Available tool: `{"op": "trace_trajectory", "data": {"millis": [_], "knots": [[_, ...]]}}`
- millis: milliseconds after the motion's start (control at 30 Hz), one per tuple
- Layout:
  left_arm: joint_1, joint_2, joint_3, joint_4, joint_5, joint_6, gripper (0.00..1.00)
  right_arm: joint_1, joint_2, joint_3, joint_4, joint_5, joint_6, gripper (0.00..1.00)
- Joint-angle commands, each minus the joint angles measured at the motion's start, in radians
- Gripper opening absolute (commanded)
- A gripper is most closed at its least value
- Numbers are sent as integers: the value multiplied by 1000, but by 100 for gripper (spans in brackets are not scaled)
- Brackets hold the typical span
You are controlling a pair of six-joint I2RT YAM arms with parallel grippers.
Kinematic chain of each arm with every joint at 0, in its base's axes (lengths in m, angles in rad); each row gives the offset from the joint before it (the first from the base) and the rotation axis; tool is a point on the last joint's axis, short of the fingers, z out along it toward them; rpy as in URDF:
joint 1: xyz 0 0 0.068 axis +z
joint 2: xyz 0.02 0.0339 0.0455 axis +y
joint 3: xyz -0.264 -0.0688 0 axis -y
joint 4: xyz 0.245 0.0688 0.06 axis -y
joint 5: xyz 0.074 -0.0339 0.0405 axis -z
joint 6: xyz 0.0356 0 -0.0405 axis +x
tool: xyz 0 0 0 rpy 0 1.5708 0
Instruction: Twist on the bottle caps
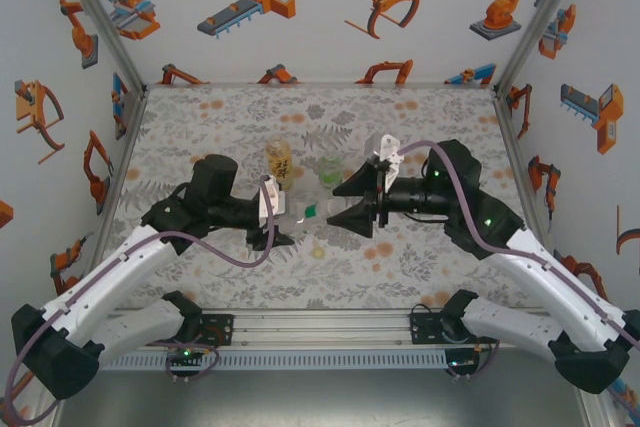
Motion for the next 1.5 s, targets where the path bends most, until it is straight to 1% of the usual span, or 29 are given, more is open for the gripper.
{"op": "trace_trajectory", "data": {"millis": [0, 133, 300, 467, 567, 667, 767, 833, 867, 933, 967, 1067, 1167, 1367, 1467], "knots": [[-5, 0, 37, -22, 60, 28, 0, 6, 18, 61, -124, -66, -233, 58], [-6, 1, 40, -23, 65, 27, 0, 6, 47, 82, -193, -45, -306, 59], [-5, 3, 41, -25, 66, 27, 0, 6, 62, 72, -170, -64, -309, 56], [-6, 1, 41, -26, 66, 27, 0, 7, 49, 53, -139, -55, -309, 48], [-5, 1, 41, -27, 66, 27, 0, 7, 51, 53, -139, -26, -307, 38], [-5, -1, 41, -27, 66, 27, 0, 8, 50, 53, -142, -11, -307, 32], [-6, -3, 41, -27, 66, 28, 0, 8, 51, 53, -132, 5, -281, 24], [-5, -4, 41, -27, 65, 28, 0, 8, 52, 46, -110, 31, -238, 18], [-6, -4, 41, -27, 64, 29, 0, 8, 52, 41, -98, 46, -208, 14], [-5, -6, 41, -27, 58, 28, 0, 8, 53, 27, -66, 69, -147, 2], [-5, -6, 41, -27, 54, 28, 0, 8, 56, 20, -56, 75, -116, 0], [-6, -7, 41, -27, 43, 29, 0, 8, 59, 3, -21, 114, 0, 0], [-6, -10, 41, -25, 19, 28, 0, 8, 58, -17, 24, 190, 166, 0], [-5, -17, 34, -4, -63, 13, 0, 8, 65, -24, 31, 325, 506, 0], [-5, -26, 26, 12, -88, 8, 0, 17, 60, -27, 9, 383, 642, 0]]}}
